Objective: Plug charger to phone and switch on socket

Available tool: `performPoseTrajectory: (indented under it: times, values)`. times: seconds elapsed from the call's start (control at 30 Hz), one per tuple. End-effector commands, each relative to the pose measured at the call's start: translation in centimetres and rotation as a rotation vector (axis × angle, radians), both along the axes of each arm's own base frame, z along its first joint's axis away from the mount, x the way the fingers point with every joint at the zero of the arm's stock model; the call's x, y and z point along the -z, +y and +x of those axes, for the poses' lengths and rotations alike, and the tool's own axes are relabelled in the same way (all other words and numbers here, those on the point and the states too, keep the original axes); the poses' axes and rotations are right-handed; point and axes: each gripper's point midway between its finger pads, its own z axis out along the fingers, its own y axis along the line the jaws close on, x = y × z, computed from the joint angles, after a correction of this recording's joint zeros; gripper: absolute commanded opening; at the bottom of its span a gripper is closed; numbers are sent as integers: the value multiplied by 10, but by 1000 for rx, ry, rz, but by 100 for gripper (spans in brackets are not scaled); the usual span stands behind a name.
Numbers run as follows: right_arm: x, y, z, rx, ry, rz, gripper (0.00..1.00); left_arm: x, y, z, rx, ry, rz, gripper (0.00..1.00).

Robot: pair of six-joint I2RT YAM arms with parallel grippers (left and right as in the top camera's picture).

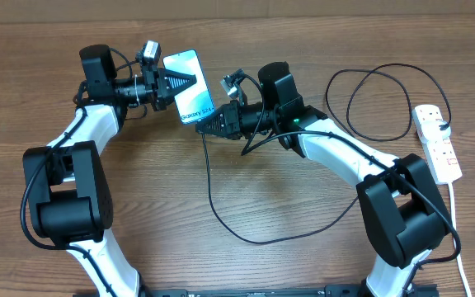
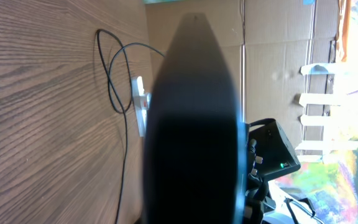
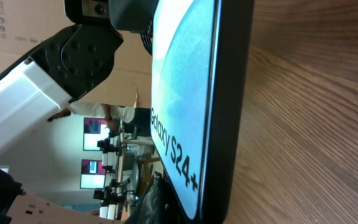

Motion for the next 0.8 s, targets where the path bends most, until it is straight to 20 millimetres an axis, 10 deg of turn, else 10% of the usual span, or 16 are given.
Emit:
performPoseTrajectory:
  times: [0.0, 0.5, 0.57, 0.7, 0.77]
  values:
    - [-19, -4, 24, 103, -105, 1, 4, -12, -20, -17, 97, -30, -31, 4]
    - [-24, -5, 39, 177, -133, 1, 4, -12, -20, -17, 97, -30, -31, 5]
    - [-22, -6, 43, 206, -120, -11, 21, -12, -20, -17, 97, -30, -31, 4]
    - [-20, -7, 45, 217, -119, -17, 95, -12, -20, -17, 97, -30, -31, 4]
    - [-19, -7, 44, 212, -123, -23, 100, -12, -20, -17, 97, -30, -31, 4]
